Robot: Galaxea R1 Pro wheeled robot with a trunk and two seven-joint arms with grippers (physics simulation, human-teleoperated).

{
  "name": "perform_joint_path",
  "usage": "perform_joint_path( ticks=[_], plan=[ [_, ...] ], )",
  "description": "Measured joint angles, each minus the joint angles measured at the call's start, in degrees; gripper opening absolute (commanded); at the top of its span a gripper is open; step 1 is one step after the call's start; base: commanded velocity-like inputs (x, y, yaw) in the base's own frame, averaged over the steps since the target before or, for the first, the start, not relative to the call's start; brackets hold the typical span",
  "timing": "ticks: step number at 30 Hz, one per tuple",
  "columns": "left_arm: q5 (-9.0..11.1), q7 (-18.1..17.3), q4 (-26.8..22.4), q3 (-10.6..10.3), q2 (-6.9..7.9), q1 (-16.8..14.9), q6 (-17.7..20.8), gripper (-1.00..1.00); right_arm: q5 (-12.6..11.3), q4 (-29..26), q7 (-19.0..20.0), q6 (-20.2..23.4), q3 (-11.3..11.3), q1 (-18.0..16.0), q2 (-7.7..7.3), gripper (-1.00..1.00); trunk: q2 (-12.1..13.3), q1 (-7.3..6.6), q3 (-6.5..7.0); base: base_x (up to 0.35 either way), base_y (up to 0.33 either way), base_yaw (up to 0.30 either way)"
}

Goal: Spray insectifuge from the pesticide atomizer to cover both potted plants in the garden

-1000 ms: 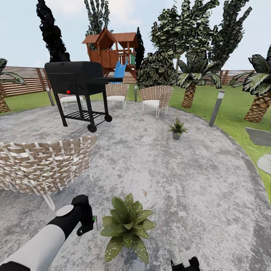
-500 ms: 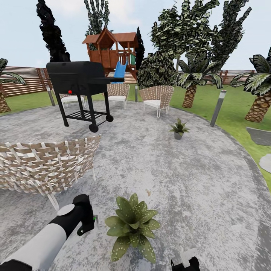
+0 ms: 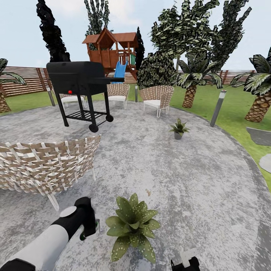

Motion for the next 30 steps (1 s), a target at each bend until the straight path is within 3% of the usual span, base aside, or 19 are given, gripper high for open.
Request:
perform_joint_path(
  ticks=[2, 7, 13, 23, 30],
  plan=[
    [0.0, -1.2, 0.4, 0.1, 0.36, 0.1, -1.7, -1.0, 0.0, 0.0, 0.0, 0.0, 0.0, 0.0, 0.0, 1.0, 0.0, 0.0, 0.0, 0.0, 0.0, -0.011],
    [0.0, -1.1, 0.5, 0.2, 0.34, 0.3, -1.8, -1.0, 0.0, 0.0, 0.0, 0.0, 0.0, 0.0, -0.01, 1.0, 0.0, 0.0, 0.0, -0.005, 0.0, -0.21],
    [0.0, -1.0, -0.2, 0.3, 0.11, 0.2, -1.3, -1.0, 0.0, 0.0, 0.0, -0.1, 0.0, 0.0, 0.07, 1.0, 0.0, 0.02, 0.0, -0.187, 0.169, -0.038],
    [-0.4, -0.9, -0.5, 0.0, -0.43, 0.2, 1.8, -1.0, 0.0, 0.0, 0.0, -0.1, 0.0, 0.0, 0.02, 1.0, 0.0, -0.02, 0.0, 0.086, 0.3, -0.214],
    [0.0, -0.9, -1.9, 0.1, -1.09, 0.0, 1.9, -1.0, 0.0, 0.0, 0.0, -0.1, 0.0, 0.0, 0.04, 1.0, 0.0, 0.0, 0.0, 0.022, 0.019, -0.003]
  ],
)
